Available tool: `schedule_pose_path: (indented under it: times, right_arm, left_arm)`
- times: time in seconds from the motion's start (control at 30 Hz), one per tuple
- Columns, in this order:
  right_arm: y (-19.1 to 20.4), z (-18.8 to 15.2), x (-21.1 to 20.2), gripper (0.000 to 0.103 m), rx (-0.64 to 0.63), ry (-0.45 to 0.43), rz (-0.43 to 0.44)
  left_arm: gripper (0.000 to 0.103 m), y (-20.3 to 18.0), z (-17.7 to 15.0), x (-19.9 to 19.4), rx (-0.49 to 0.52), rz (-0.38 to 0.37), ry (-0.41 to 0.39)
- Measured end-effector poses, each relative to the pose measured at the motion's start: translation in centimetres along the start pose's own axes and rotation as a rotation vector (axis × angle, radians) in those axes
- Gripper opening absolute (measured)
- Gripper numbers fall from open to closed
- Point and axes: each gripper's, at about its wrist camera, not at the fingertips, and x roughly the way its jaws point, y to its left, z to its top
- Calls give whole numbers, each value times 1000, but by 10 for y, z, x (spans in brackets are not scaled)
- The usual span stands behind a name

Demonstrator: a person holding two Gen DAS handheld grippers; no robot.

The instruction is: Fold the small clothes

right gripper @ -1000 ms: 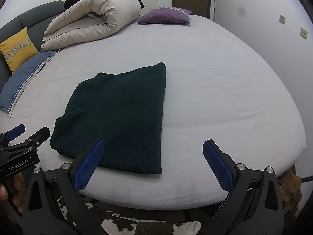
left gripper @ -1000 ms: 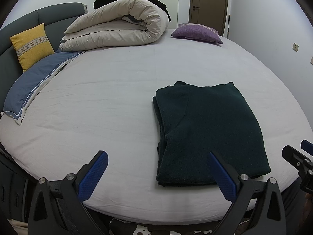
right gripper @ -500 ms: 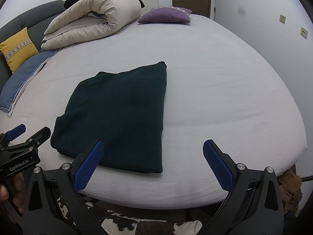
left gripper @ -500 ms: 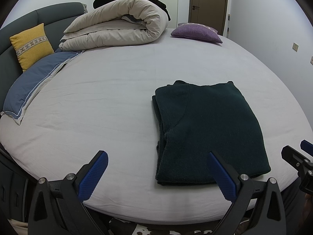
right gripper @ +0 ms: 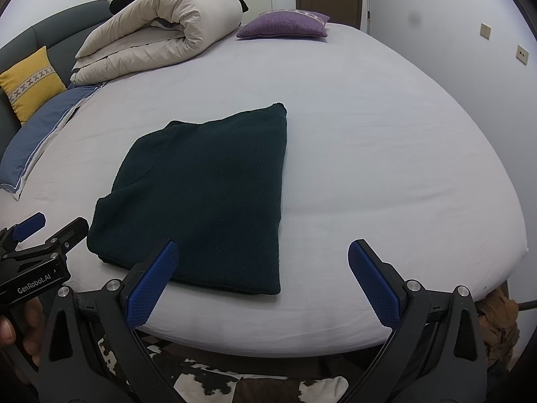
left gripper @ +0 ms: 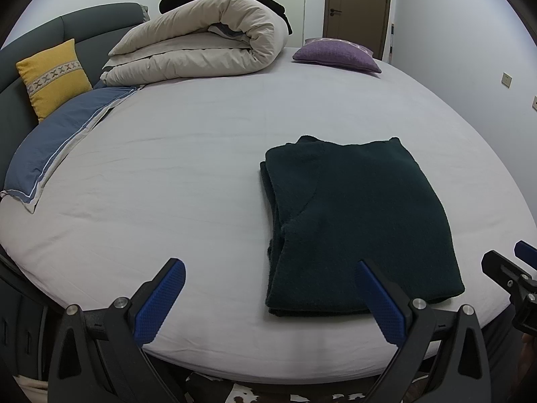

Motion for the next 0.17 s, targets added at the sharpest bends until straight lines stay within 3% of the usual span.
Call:
schedule_pose_path:
  times: [0.17]
  right_arm:
    - [1, -4, 0, 103, 0, 5, 6]
  left_arm:
    - [103, 3, 0, 0, -3, -2, 1]
